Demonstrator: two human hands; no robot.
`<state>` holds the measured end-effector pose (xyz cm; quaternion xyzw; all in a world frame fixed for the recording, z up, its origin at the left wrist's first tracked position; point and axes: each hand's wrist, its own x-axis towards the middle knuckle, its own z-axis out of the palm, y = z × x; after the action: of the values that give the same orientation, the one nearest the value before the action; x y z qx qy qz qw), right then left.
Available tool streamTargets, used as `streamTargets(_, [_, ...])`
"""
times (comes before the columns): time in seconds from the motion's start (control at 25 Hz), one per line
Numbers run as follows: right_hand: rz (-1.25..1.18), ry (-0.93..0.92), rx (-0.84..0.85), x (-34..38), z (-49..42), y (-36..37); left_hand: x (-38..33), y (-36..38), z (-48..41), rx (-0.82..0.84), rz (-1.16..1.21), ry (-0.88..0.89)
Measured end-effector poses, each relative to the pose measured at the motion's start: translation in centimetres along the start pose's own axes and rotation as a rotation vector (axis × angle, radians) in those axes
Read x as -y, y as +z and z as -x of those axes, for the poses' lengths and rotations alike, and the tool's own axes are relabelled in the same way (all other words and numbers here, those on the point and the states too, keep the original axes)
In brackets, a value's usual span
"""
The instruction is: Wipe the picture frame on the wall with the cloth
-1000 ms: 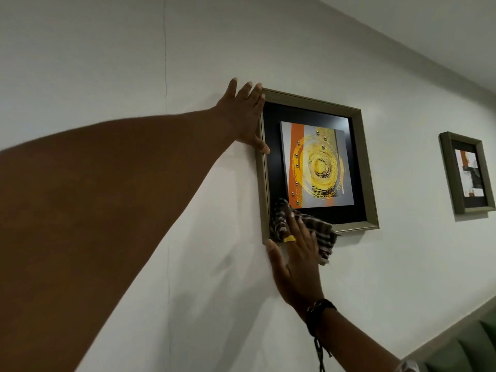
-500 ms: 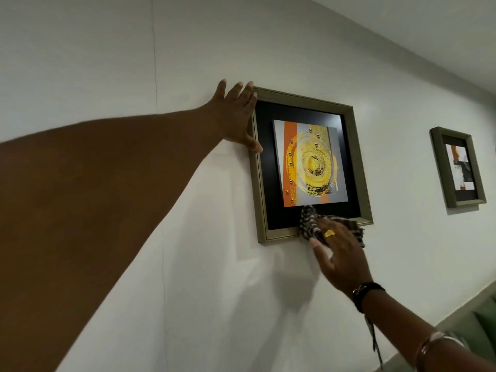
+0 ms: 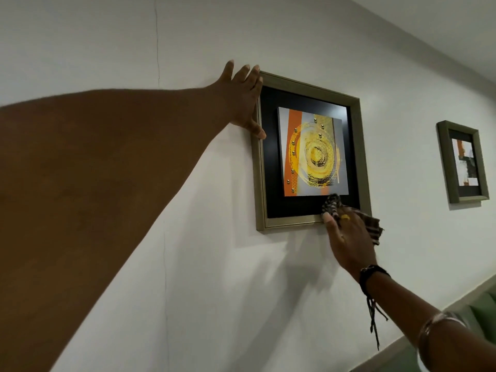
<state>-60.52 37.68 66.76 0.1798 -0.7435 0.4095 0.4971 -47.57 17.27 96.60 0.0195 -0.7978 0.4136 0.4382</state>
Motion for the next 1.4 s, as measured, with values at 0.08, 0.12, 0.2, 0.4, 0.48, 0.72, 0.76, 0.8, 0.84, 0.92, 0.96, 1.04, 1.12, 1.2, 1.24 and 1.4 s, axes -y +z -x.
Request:
streamTargets(0.08, [-0.055,-0.043,0.012,1.9,2.0,1.2,0.2,0.0,0.2,-0.003,-0.011,-0.001])
streamTargets(0.12, [-0.091,-0.080,0.030,3.0,2.9,1.6,0.2,0.0,0.3,0.000,-0.005,-0.003])
streamTargets(0.2, [-0.132,-0.210,0.078,5.4,4.5,2.4,0.2,0.0,0.4,-0.001,-0.008,-0.004])
streamTargets(0.4, [-0.195,-0.344,0.111,10.1,6.0,4.2,0.3,0.1,0.7,-0.020,-0.028,0.002])
streamTargets(0.48, [-0.152,-0.334,0.109,10.7,5.9,4.4,0.3,0.1,0.7,-0.029,-0.041,-0.002])
streamTargets(0.72, [-0.095,-0.313,0.109,13.1,2.1,4.8,0.0,0.6,0.4,-0.035,-0.028,0.004])
streamTargets(0.76, [-0.090,-0.304,0.098,13.7,1.0,4.7,0.0,0.6,0.4,-0.042,-0.017,0.006])
streamTargets(0.8, [-0.084,-0.301,0.082,14.2,-0.2,4.6,0.1,0.7,0.4,-0.047,-0.015,0.004])
streamTargets(0.84, [-0.077,-0.305,0.067,14.7,-1.5,4.4,0.1,0.7,0.4,-0.050,-0.017,0.002])
streamTargets(0.92, [-0.046,-0.337,0.045,15.6,-4.0,3.8,0.0,0.7,0.3,-0.046,-0.011,0.003])
streamTargets(0.96, [-0.020,-0.362,0.034,15.8,-5.2,3.6,0.0,0.6,0.3,-0.041,-0.003,0.005])
streamTargets(1.04, [0.050,-0.422,-0.001,15.8,-6.9,3.2,0.1,0.5,0.3,-0.043,0.019,0.006])
streamTargets(1.12, [0.129,-0.474,-0.011,15.1,-7.8,3.1,0.2,0.6,0.2,-0.050,0.034,0.007])
streamTargets(1.2, [0.186,-0.516,0.010,14.1,-8.4,3.0,0.3,0.8,0.2,-0.051,0.045,0.006])
streamTargets(1.24, [0.209,-0.541,0.018,13.7,-8.9,2.8,0.3,0.9,0.1,-0.051,0.049,0.007])
streamTargets(1.4, [0.319,-0.638,0.048,13.0,-11.7,1.5,0.5,1.0,0.1,-0.045,0.082,0.018])
